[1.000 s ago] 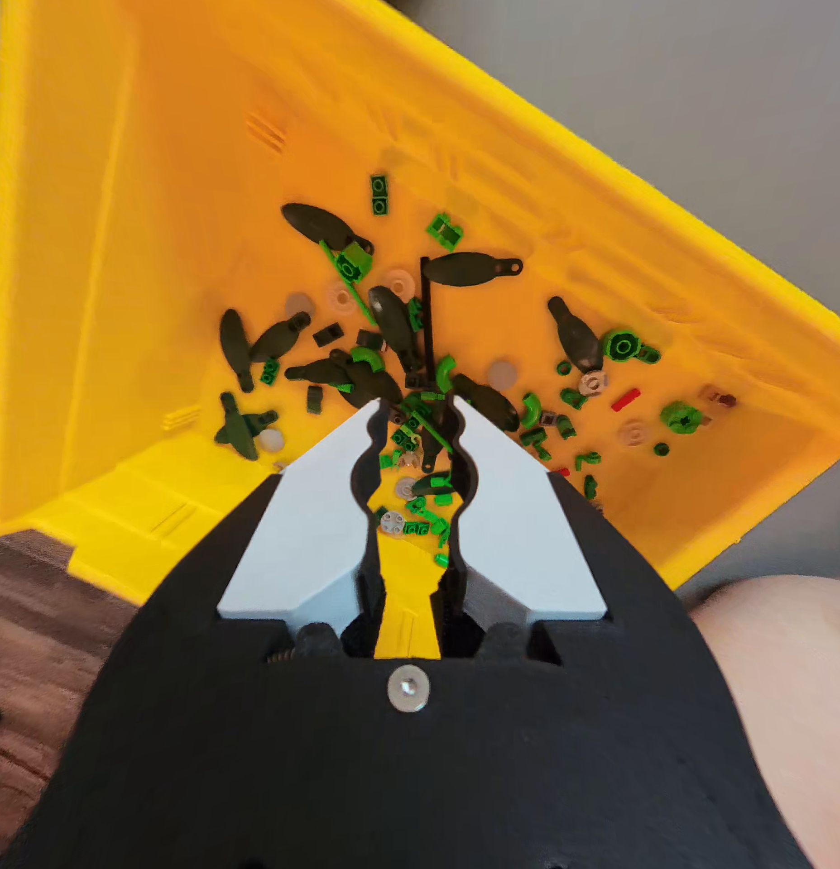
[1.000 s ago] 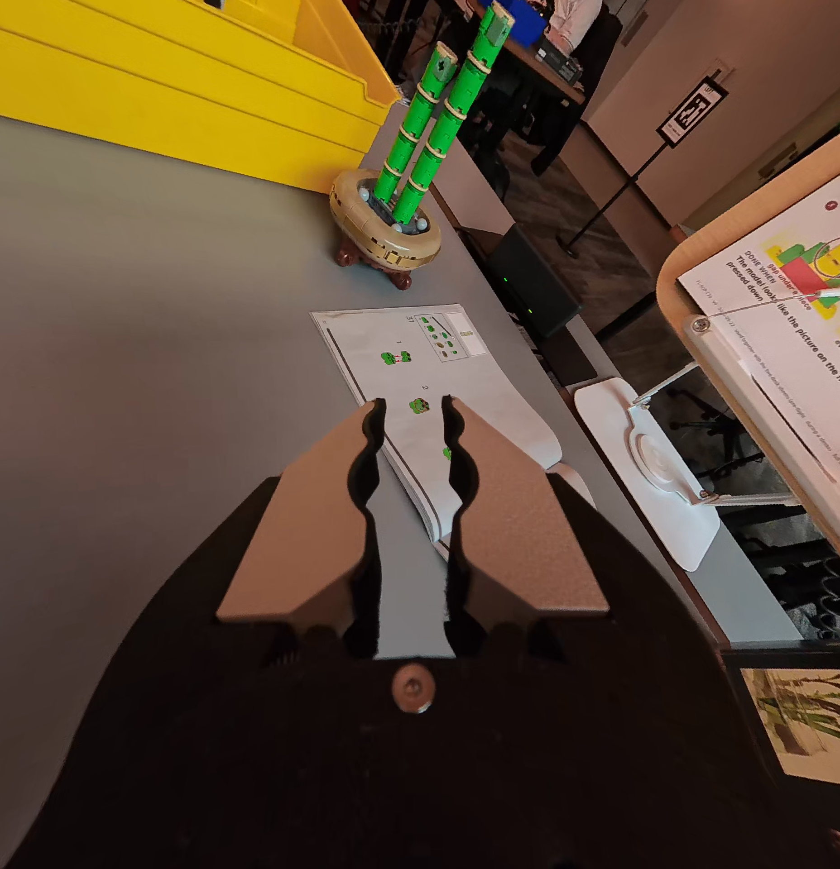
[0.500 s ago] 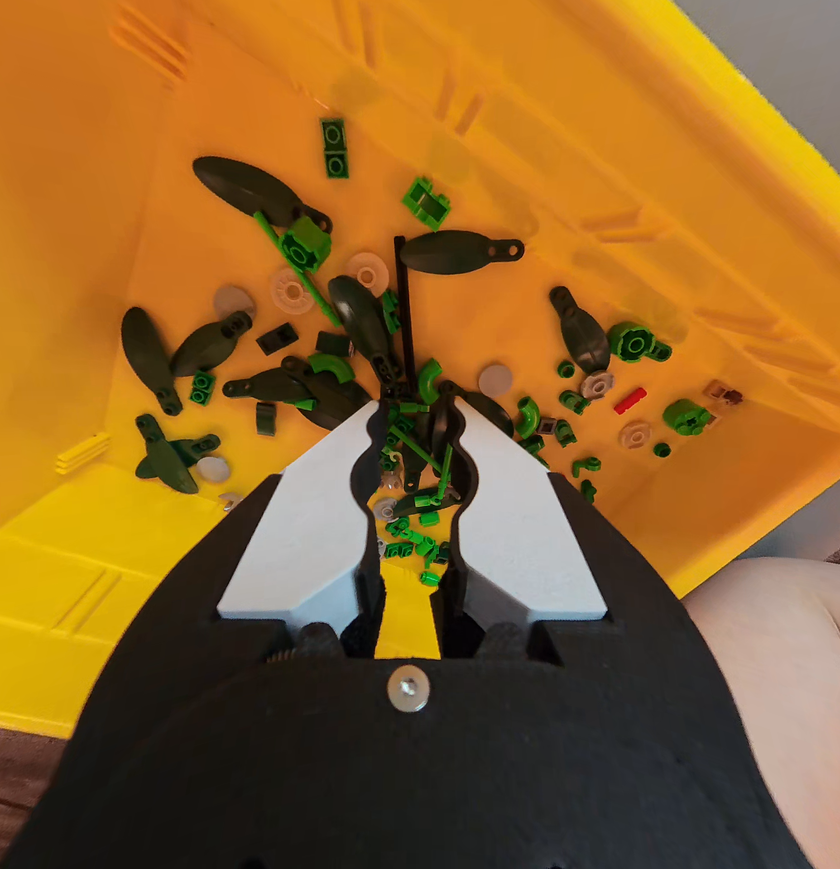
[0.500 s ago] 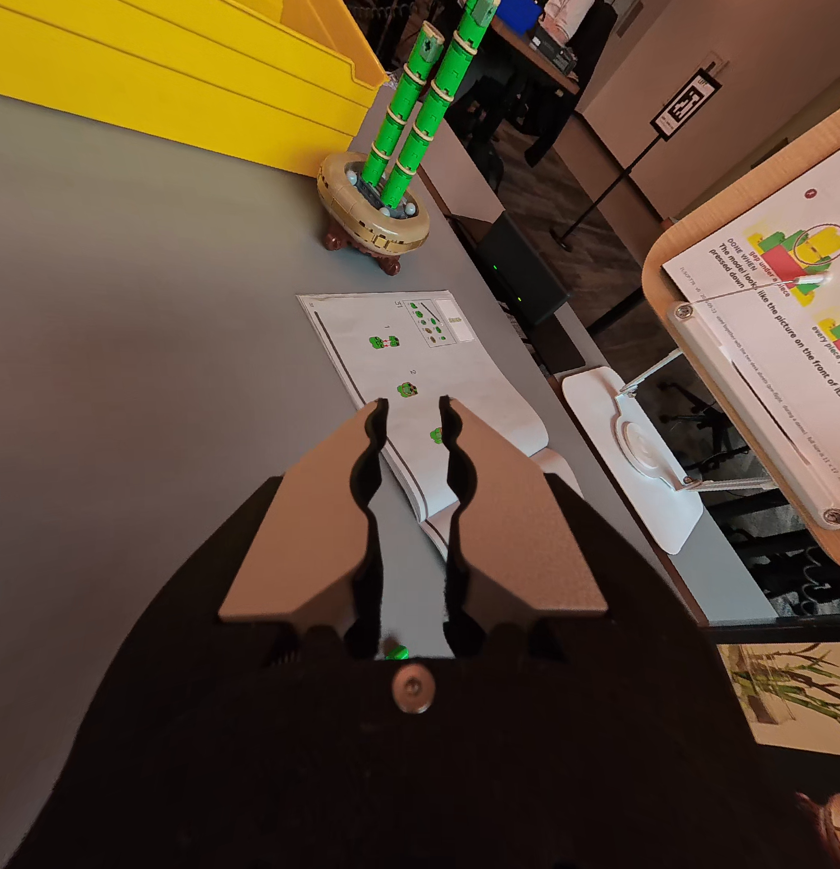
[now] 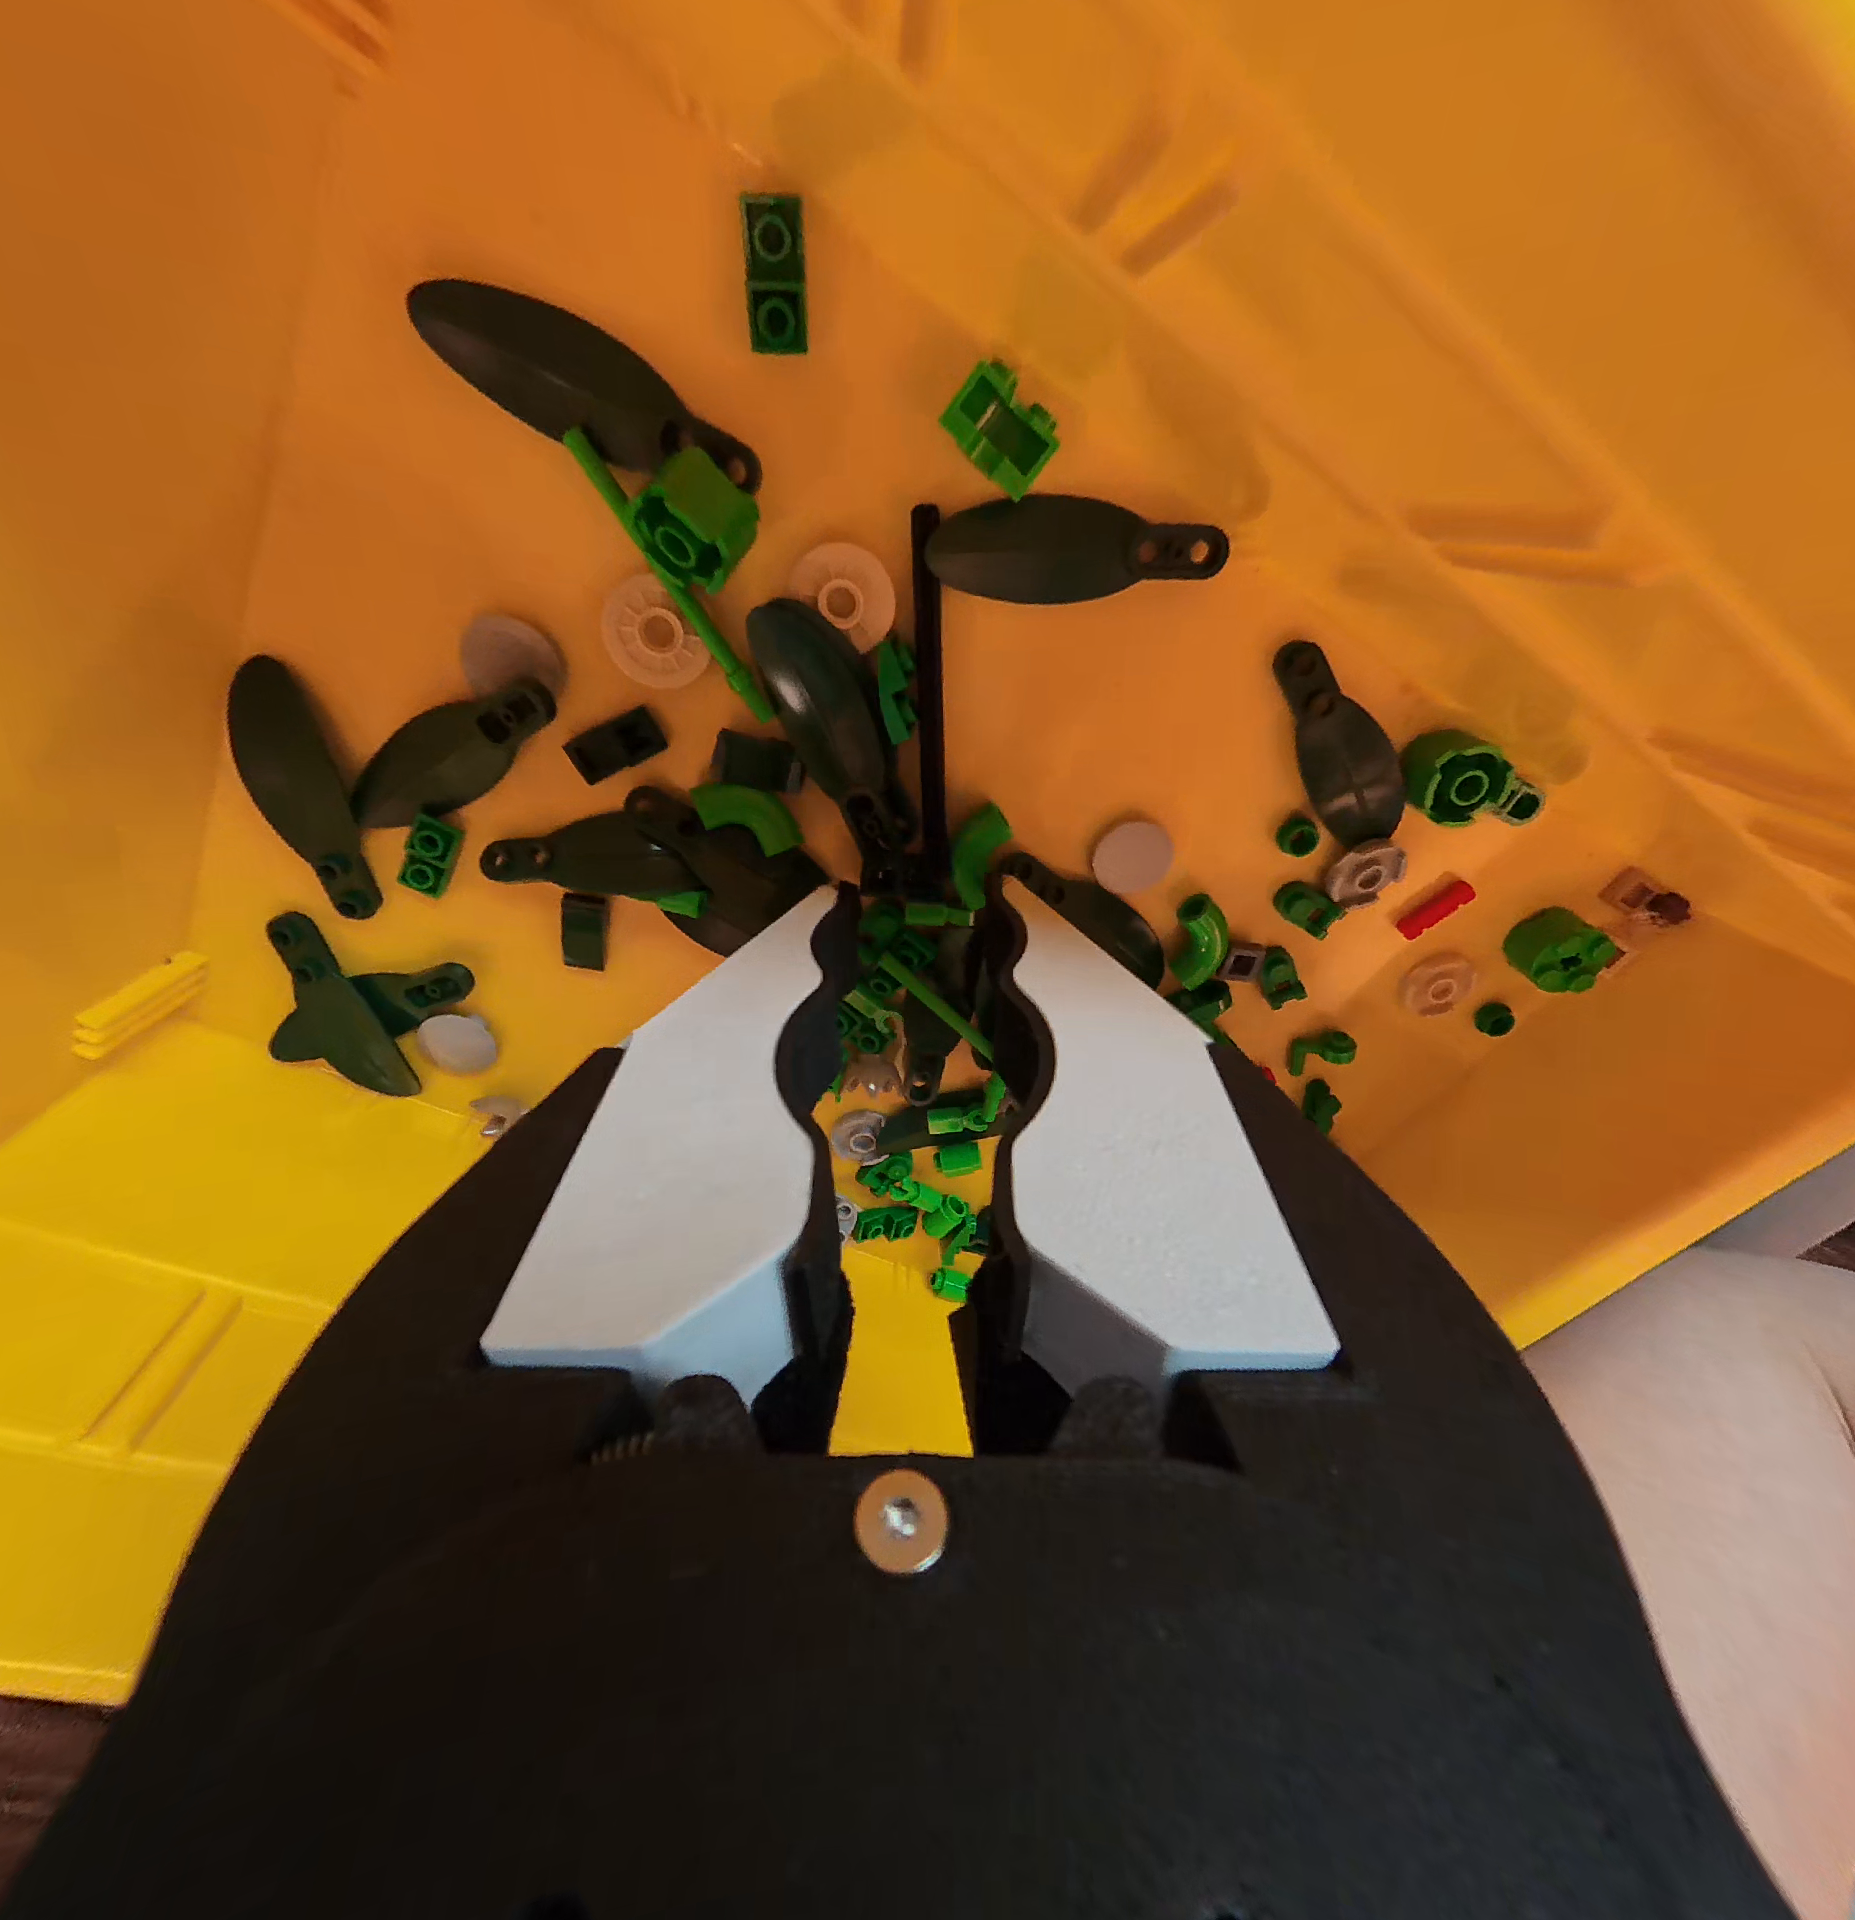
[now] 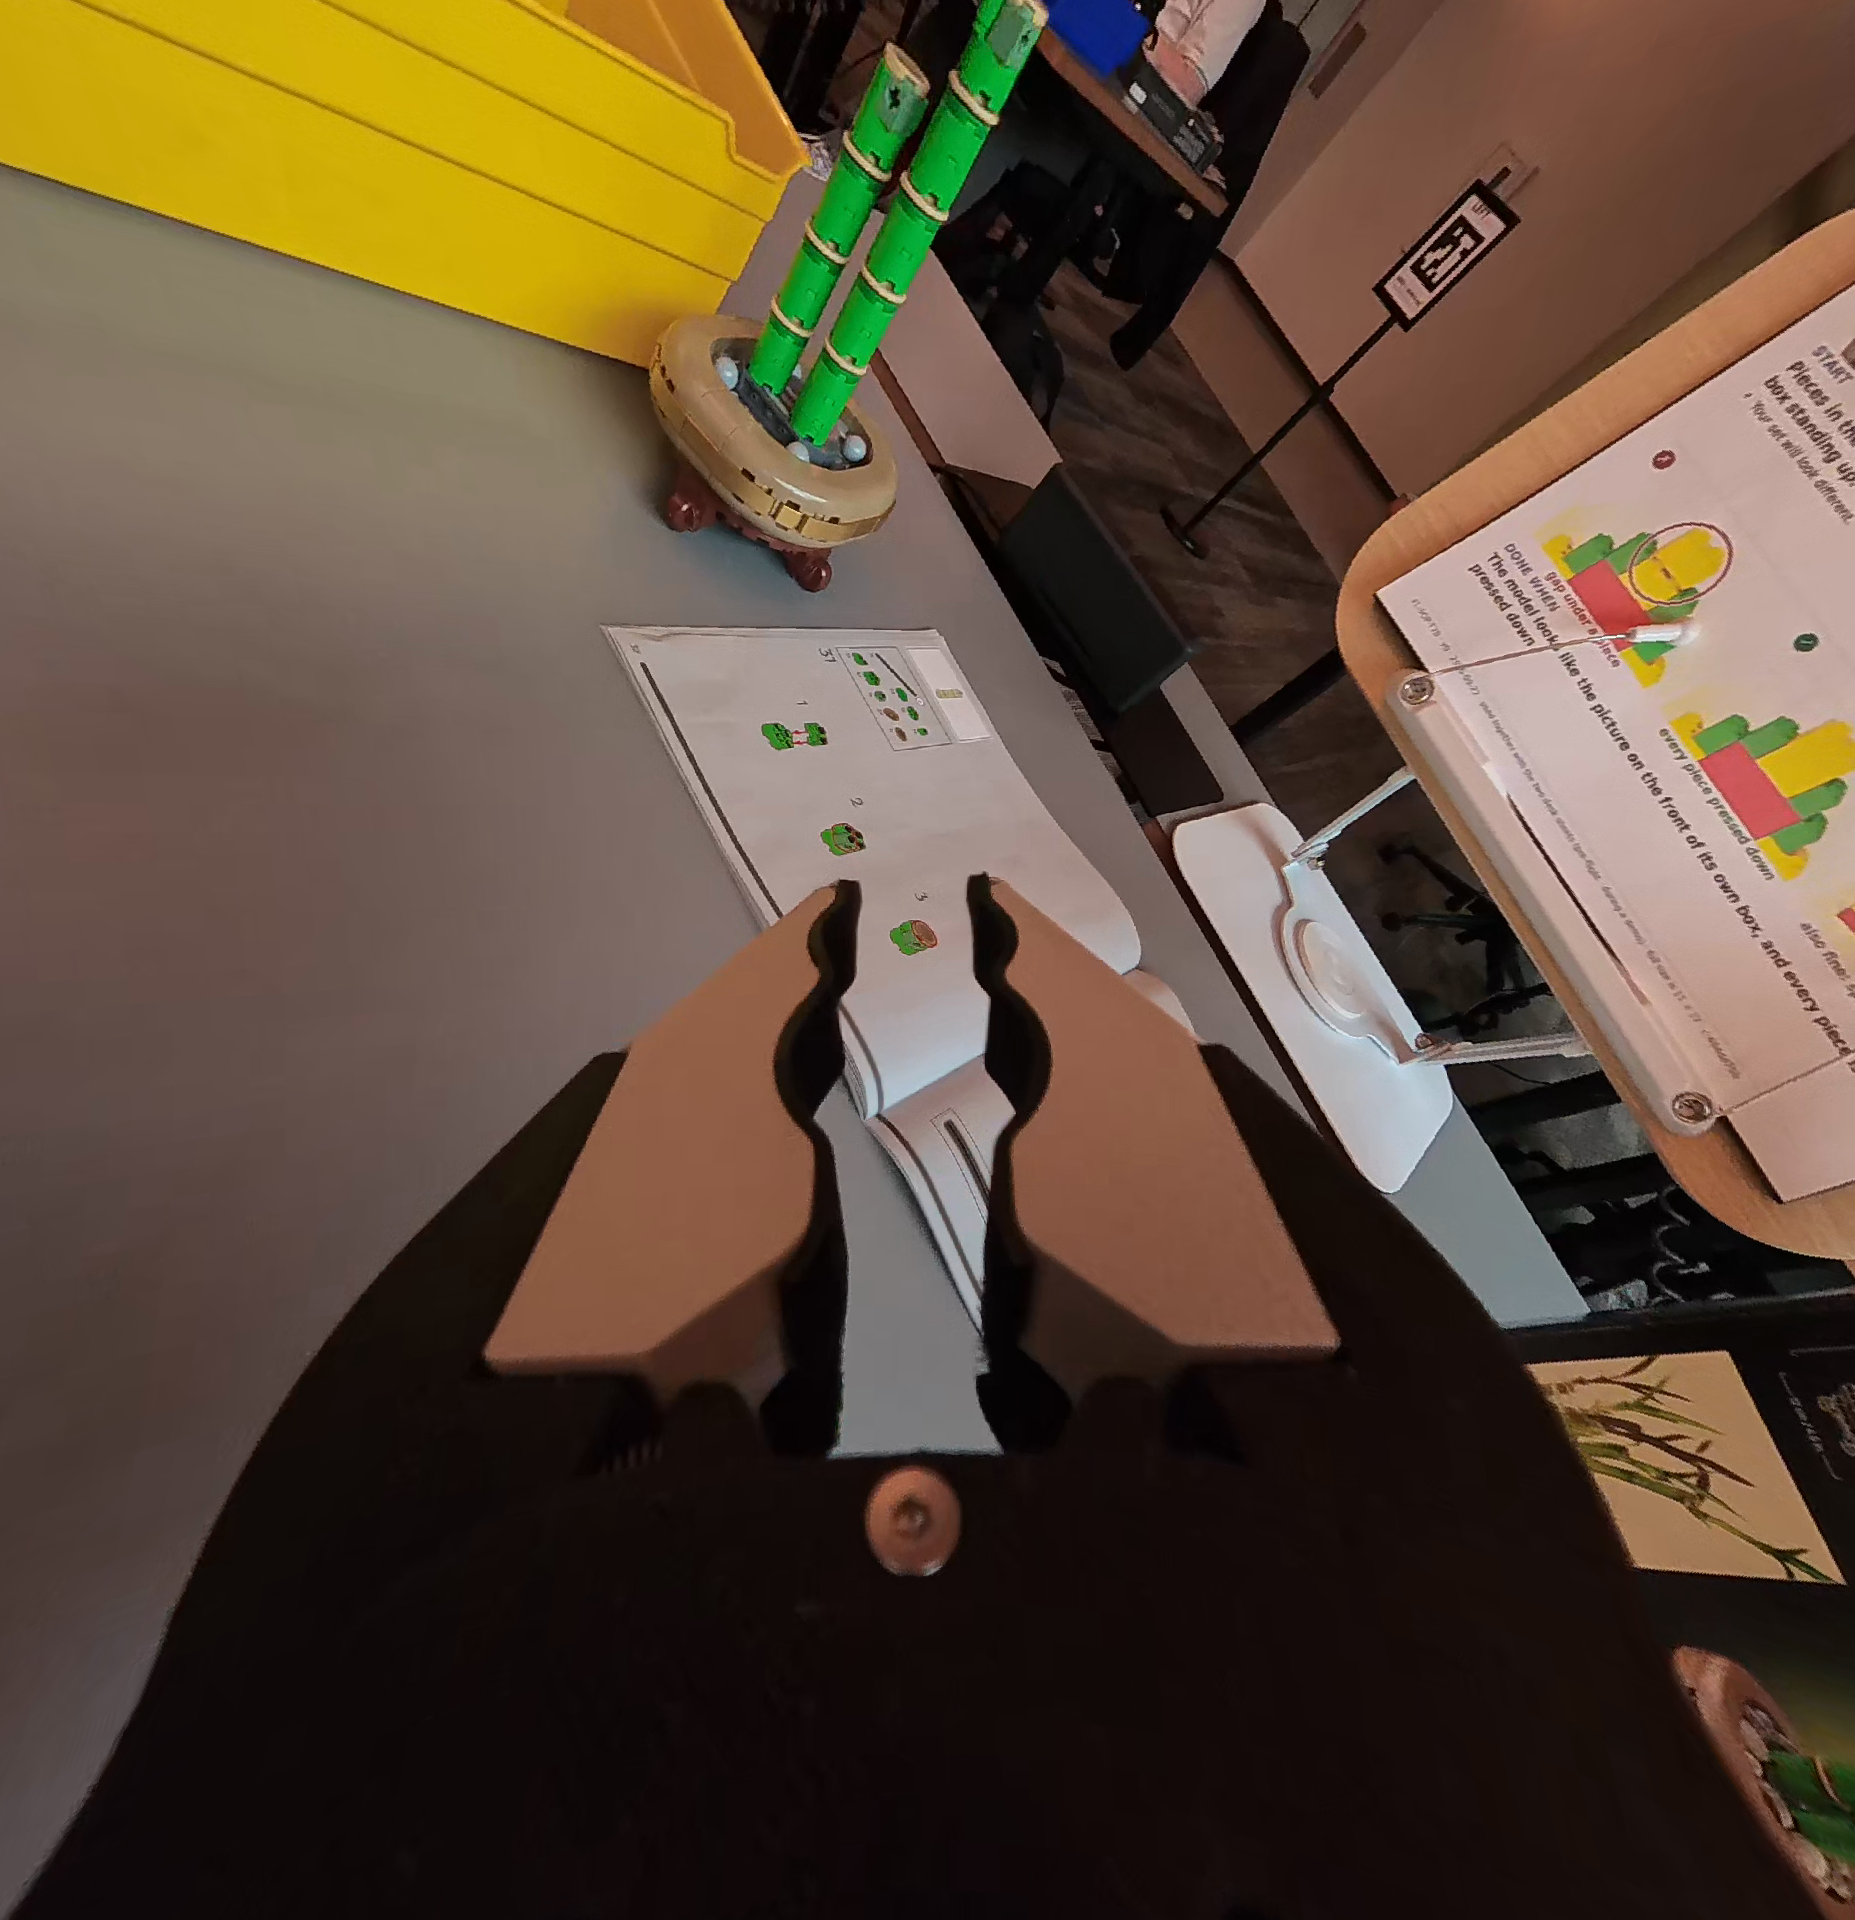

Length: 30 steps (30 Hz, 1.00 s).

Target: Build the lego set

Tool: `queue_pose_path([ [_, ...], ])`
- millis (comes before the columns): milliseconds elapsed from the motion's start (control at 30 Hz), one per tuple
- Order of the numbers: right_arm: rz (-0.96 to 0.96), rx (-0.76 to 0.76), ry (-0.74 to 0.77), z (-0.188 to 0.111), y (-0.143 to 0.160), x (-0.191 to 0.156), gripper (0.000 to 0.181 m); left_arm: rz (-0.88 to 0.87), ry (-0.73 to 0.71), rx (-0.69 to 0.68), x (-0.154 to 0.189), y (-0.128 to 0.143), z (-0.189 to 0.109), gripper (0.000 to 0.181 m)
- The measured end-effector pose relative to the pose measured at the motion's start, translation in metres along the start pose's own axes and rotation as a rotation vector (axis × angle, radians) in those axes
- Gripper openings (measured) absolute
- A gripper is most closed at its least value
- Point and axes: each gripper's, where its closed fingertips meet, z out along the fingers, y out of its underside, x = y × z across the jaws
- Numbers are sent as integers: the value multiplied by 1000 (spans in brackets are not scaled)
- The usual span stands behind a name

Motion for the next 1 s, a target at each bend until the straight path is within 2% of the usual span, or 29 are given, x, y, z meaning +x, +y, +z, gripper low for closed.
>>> queue_pose_path([
  [400, -35, -24, -9, 0, 3, -4, 21, -32, 15, 25, -2, -11, 1, 22],
  [533, -37, -28, -16, 1, 3, -6, 21, -48, 39, -1, 0, -7, 5, 21],
  [1000, -63, -43, -29, 3, 6, -10, 21, -39, 4, 10, -4, -5, -3, 3],
])
